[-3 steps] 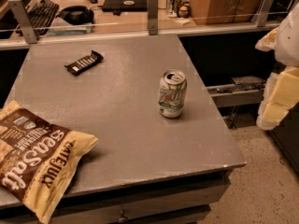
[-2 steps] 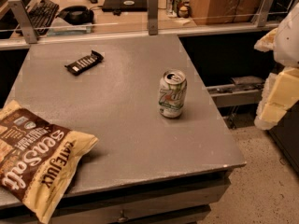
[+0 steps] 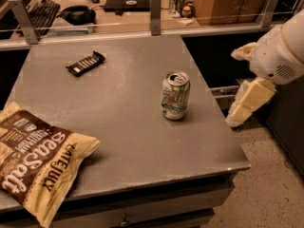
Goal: Knock 7up can over
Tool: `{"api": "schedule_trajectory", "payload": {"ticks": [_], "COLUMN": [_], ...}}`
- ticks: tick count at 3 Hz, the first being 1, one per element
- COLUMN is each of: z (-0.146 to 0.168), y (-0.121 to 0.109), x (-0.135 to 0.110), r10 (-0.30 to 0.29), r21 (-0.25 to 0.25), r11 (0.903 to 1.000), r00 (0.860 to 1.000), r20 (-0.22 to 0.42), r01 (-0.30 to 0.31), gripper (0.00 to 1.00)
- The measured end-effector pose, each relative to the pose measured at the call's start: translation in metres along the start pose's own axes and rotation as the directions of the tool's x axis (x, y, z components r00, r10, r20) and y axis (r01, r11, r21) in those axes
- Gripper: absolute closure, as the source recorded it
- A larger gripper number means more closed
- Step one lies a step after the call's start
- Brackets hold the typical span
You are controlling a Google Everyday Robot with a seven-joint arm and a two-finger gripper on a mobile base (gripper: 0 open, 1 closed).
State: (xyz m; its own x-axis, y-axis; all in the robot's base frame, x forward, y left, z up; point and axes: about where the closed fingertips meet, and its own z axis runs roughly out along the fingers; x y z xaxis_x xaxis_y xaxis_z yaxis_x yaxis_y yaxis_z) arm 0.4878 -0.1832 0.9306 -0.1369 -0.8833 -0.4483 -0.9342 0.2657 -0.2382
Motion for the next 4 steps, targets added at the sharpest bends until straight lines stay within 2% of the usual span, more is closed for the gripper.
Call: {"api": "schedule_trajectory", "payload": {"ticks": [1, 2, 3, 4], "z": [0.037, 0.068, 0.092, 0.106], "y": [-0.013, -0.012, -0.013, -0.014], "x": [-0.018, -0.038, -0.056, -0.081], "r10": [0.007, 0.01, 0.014, 0.001], "r21": [-0.033, -0.074, -0.105, -0.123], "r11": [0.9994, 0.9972, 0.9942, 0.9905], "r00": [0.989, 0.964, 0.93, 0.891], "r20": [0.15, 0.267, 0.367, 0.454], "r01": [-0.002, 0.011, 0.027, 0.062], "gripper": [0.0, 0.0, 0.0, 0.0]}}
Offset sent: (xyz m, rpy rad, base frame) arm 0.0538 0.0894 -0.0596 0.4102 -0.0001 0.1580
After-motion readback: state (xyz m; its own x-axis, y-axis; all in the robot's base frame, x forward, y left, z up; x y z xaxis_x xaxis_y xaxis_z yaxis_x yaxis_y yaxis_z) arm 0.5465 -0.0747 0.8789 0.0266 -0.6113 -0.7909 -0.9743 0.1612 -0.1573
